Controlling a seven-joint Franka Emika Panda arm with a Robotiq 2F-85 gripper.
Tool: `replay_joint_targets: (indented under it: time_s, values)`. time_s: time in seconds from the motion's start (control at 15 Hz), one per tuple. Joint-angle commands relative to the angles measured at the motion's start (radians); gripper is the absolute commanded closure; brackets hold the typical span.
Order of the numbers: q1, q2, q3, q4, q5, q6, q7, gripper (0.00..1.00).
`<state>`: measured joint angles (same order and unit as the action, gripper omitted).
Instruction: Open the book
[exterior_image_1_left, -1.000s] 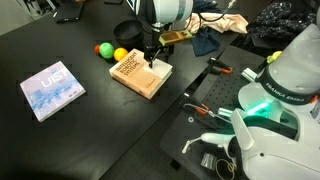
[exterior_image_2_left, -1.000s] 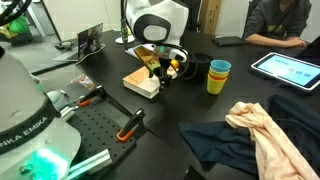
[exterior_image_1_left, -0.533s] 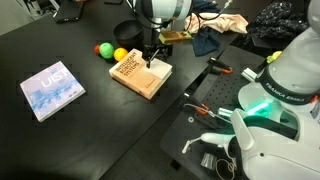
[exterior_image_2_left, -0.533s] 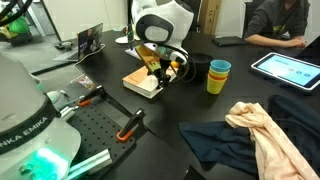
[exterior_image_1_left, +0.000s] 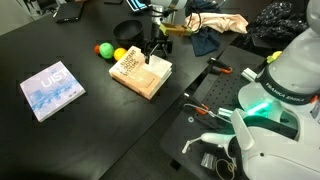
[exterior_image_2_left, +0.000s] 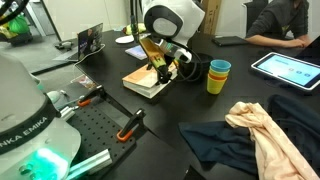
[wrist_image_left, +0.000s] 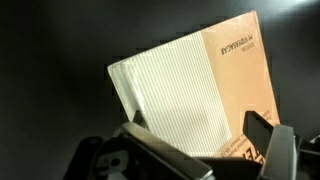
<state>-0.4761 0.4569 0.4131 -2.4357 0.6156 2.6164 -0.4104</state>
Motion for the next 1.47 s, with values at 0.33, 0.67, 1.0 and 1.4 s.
replay_joint_targets:
  time_s: [0.33, 0.67, 1.0, 1.4]
  values:
    - [0.162, -0.092, -0.098, 0.046, 0.176, -0.221, -0.101, 0.0]
    - [0.338, -0.131, -0.171, 0.048, 0.08, -0.214, -0.017, 0.0]
    - [0.461, -0.177, -0.194, 0.045, -0.094, -0.2, 0.127, 0.0]
    - [0.568, -0.214, -0.176, 0.053, -0.155, -0.155, 0.247, 0.0]
